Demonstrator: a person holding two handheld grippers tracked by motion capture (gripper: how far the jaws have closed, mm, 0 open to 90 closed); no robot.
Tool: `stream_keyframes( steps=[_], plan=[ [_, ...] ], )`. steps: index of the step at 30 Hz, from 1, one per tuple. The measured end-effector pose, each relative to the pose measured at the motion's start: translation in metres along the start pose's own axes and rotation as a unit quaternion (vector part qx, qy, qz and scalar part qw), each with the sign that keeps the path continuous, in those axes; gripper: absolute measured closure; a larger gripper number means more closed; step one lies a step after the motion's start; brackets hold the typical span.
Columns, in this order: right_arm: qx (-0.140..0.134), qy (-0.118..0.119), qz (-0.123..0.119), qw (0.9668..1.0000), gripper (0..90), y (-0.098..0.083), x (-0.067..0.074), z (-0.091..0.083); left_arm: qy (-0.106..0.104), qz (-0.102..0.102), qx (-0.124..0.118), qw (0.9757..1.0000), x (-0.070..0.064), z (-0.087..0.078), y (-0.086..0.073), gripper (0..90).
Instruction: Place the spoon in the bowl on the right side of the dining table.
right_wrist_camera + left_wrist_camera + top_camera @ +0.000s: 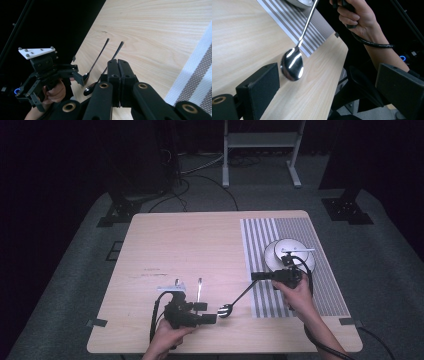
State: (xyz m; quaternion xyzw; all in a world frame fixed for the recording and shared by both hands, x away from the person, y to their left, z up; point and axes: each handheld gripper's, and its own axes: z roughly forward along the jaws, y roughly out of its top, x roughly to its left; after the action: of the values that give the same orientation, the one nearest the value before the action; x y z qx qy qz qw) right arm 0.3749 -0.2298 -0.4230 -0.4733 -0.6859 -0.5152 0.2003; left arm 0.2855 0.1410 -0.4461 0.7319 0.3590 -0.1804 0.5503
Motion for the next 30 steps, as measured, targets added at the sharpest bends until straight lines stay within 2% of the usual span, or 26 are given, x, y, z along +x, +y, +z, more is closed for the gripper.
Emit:
stream_keyframes(
  steps=[3,12,30],
  plan=[
    [-0.004,-0.005,0.002,1.0000,88.9,0.002,0.000,-0.005,0.004,0.000,-0.010,0.9999,0.000,-0.008,0.002,3.9],
    [-0.018,-0.021,0.004,0.9996,88.9,0.012,0.000,-0.023,0.015,0.001,-0.021,0.9997,0.003,-0.018,0.004,3.9],
    [-0.049,-0.050,0.007,0.9975,88.8,0.038,0.003,-0.056,0.022,-0.005,-0.032,0.9992,0.009,-0.028,0.004,3.9]
  ],
)
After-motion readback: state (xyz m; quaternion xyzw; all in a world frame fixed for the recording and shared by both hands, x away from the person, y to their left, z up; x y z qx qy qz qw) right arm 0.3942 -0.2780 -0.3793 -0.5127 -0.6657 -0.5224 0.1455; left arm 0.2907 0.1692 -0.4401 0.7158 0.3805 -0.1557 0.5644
